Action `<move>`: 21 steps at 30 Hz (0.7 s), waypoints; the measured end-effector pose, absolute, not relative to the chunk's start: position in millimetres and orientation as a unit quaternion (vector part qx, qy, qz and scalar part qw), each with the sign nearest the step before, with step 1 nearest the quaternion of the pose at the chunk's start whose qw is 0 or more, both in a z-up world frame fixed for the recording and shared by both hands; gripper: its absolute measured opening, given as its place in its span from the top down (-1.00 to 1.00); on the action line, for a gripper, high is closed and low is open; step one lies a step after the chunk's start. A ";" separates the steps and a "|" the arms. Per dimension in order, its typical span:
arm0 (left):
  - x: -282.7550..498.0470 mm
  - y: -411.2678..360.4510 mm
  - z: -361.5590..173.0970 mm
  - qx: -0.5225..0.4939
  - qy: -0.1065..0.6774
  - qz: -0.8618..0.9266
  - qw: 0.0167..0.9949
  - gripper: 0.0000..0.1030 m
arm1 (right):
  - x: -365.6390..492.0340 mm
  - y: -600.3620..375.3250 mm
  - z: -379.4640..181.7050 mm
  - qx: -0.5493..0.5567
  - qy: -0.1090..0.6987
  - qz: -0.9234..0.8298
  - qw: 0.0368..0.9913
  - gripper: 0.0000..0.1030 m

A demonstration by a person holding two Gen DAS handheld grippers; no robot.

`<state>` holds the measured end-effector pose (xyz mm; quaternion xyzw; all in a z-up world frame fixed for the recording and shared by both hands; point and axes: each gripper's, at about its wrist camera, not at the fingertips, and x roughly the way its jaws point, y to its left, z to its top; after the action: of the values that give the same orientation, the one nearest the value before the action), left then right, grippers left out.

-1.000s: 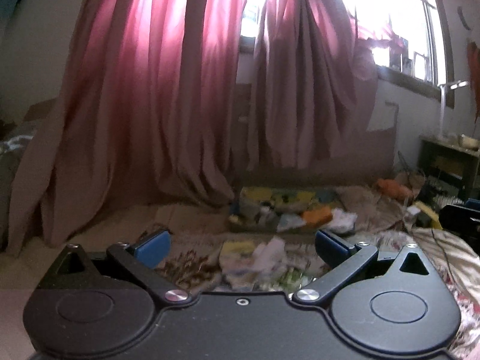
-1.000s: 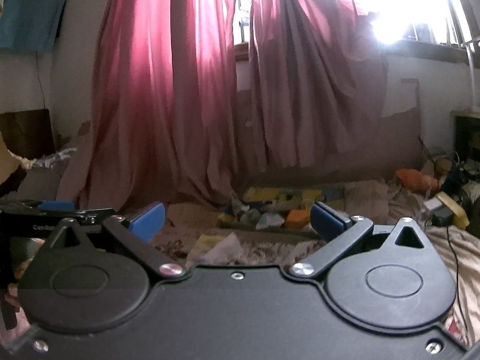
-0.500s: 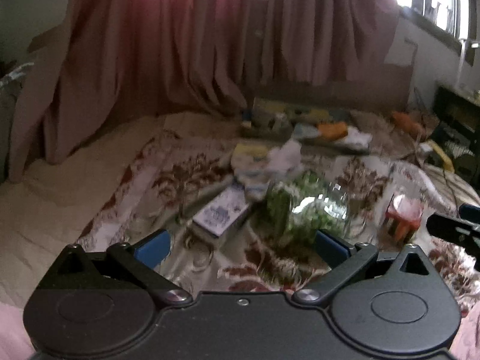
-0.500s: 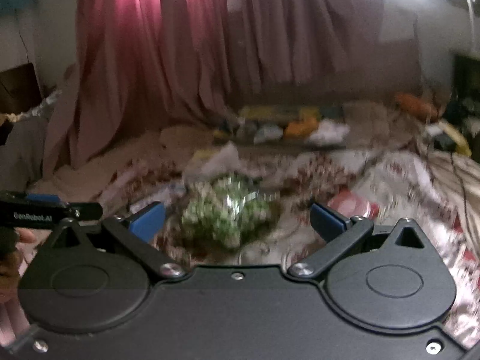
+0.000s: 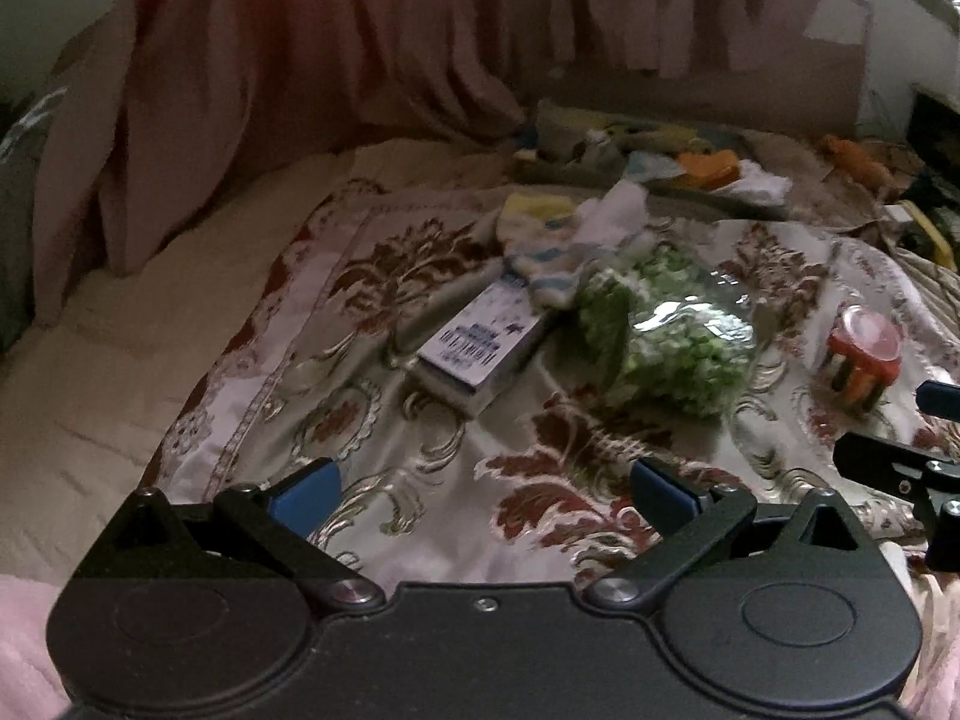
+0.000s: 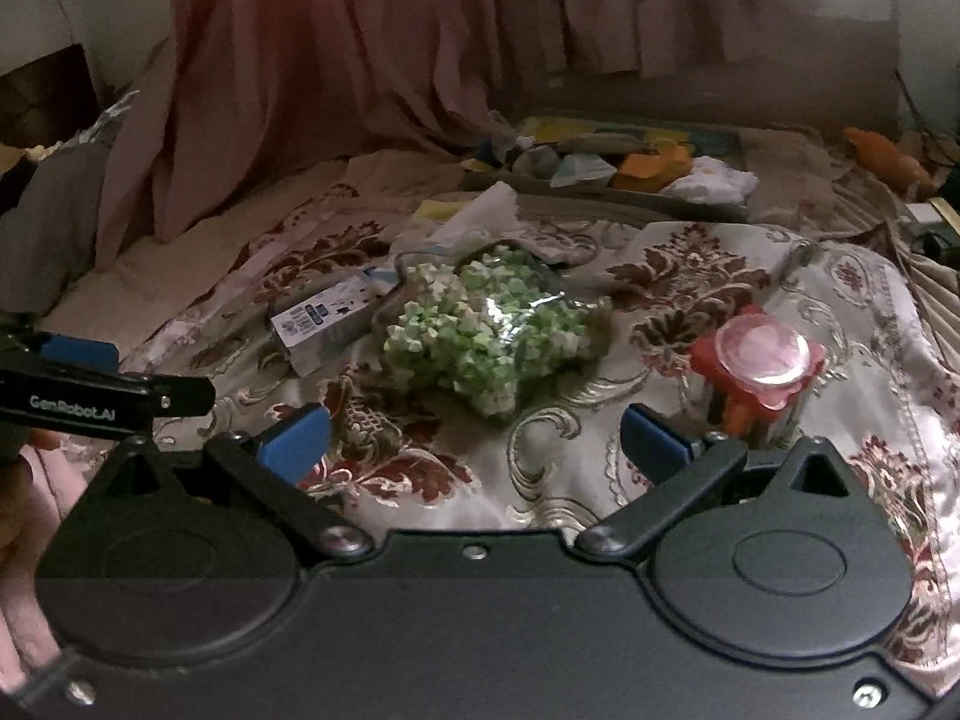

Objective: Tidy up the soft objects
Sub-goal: 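Move both open tools toward the striped sock and white cloth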

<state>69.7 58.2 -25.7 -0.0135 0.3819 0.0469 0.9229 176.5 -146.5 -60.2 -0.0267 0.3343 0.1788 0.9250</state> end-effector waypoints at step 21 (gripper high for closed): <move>95.7 103.6 -35.2 -0.121 0.404 0.122 0.898 -0.99 | 215.9 -114.4 -46.3 -0.013 0.294 0.219 0.930 -0.99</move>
<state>95.7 103.6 -35.2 -0.1210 0.4043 0.1224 0.8983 215.9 -114.4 -46.3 -0.0132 0.2941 0.2192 0.9302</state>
